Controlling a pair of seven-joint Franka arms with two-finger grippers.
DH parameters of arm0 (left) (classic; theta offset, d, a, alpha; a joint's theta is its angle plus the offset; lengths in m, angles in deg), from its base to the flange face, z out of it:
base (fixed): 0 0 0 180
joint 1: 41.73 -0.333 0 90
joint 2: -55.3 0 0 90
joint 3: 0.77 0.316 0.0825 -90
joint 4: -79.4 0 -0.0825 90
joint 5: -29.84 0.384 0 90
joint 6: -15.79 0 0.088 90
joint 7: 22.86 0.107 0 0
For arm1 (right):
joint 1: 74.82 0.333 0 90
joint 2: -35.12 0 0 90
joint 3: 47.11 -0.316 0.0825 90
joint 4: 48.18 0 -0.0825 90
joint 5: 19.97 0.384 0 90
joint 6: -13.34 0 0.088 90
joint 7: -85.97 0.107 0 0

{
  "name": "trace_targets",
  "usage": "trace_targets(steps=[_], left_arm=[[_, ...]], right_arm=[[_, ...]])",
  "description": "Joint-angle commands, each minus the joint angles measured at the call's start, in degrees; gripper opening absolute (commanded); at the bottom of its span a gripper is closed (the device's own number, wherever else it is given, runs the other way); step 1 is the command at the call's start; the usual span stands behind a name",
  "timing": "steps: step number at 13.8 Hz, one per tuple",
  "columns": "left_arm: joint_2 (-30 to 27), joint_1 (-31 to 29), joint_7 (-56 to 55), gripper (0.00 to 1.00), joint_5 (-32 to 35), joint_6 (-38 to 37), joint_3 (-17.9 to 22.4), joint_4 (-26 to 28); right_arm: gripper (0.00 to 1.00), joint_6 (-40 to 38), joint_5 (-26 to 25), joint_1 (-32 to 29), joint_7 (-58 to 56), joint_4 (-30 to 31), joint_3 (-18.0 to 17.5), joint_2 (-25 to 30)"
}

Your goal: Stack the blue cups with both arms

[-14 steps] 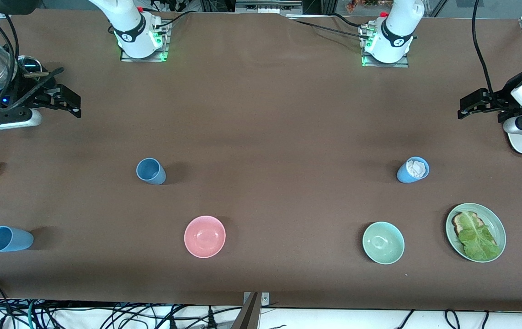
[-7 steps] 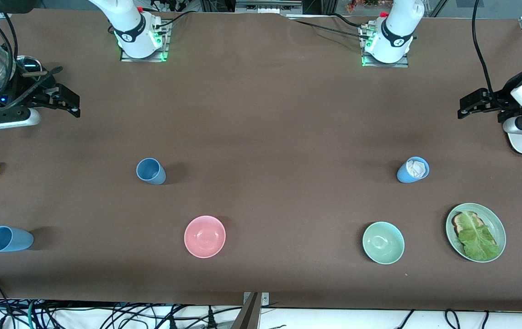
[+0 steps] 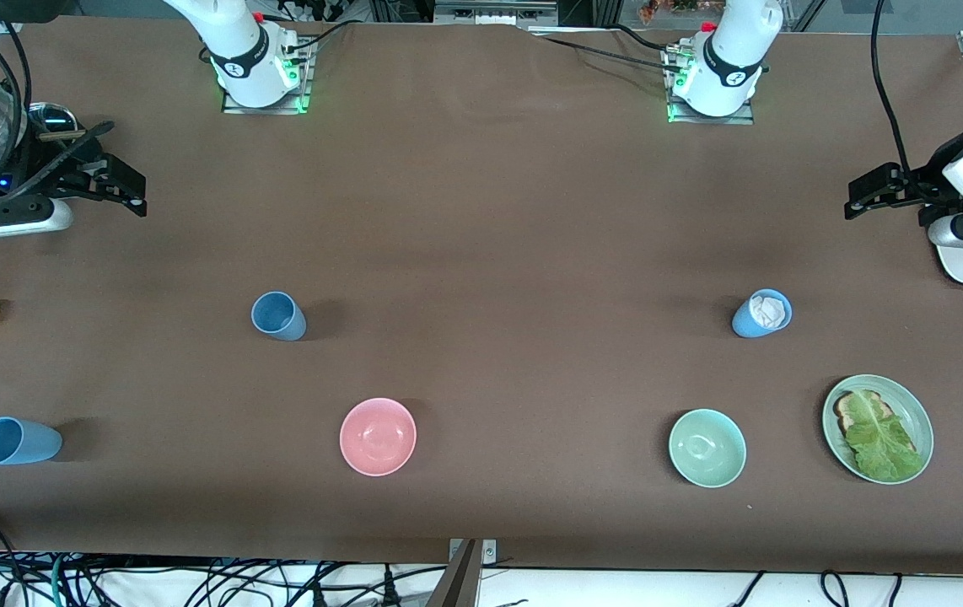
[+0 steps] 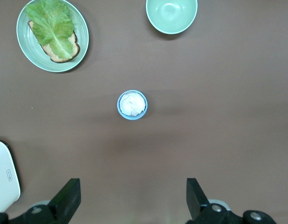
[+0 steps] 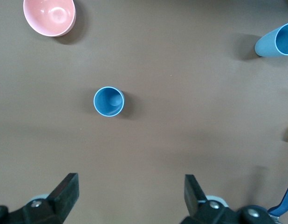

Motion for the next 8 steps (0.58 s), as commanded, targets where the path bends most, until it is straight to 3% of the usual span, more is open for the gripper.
trace_targets(steps=[1,8], left_arm=[[0.6,-0.2,0.9,1.00,-0.3,-1.1,0.0,-1.4],[1.3,-0.7,1.3,1.00,-0.3,-1.7,0.1,-1.2]], right_arm=[[1.00,-1.1,0.2,-0.2,-1.1,-0.5,0.1,0.8],[1.00,-1.2,-0.3,-0.2,-1.2,-0.6,0.1,0.8]])
